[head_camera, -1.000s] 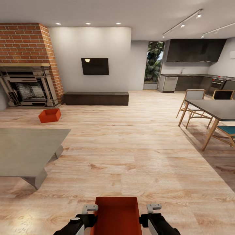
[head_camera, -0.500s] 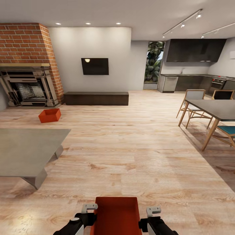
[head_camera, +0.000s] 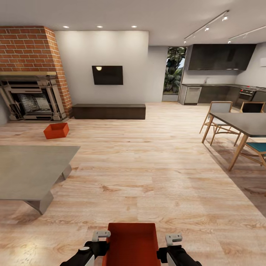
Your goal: Move the two storage containers from the living room to the garage. In the garage, place one container on the floor and stack the other container on top of it (either order is fine).
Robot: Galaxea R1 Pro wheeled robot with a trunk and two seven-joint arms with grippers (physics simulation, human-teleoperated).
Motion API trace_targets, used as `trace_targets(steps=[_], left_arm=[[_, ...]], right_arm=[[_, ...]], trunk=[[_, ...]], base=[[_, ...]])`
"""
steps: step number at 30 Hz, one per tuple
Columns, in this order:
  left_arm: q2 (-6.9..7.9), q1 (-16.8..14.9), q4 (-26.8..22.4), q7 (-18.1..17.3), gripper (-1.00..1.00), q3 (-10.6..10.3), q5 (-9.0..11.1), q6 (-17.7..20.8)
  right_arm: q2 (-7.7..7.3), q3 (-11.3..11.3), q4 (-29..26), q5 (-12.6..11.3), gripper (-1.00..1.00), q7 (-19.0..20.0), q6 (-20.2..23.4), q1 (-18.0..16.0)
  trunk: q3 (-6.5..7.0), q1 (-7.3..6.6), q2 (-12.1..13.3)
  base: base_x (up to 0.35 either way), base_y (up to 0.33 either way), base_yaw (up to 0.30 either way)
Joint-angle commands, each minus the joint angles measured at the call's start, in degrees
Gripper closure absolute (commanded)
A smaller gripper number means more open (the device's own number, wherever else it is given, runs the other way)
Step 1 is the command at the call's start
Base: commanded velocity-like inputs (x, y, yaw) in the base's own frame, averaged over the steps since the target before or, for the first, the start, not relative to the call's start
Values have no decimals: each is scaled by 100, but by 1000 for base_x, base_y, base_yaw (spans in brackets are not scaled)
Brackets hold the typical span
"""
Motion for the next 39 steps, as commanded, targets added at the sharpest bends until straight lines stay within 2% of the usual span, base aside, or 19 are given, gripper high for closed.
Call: trace_targets(steps=[1,15,30,39], left_arm=[[1,0,-11,16,-100,-23,23,12],[1,3,-12,14,-100,-24,22,-98],[1,2,-12,14,-100,-24,13,-101],[7,6,-12,14,-100,-24,27,-100]], right_arm=[[-7,36,-9,3,-100,-28,43,-2],[-16,36,-2,-1,-100,-24,-55,-2],[-24,45,11,-6,-100,-19,-193,-2],[-23,45,11,-5,-100,-19,-195,-2]], trunk=[[-5,0,-3],[-5,0,-3],[-275,329,-605],[-275,329,-605]], base=[[0,0,0],[0,0,0],[0,0,0],[0,0,0]])
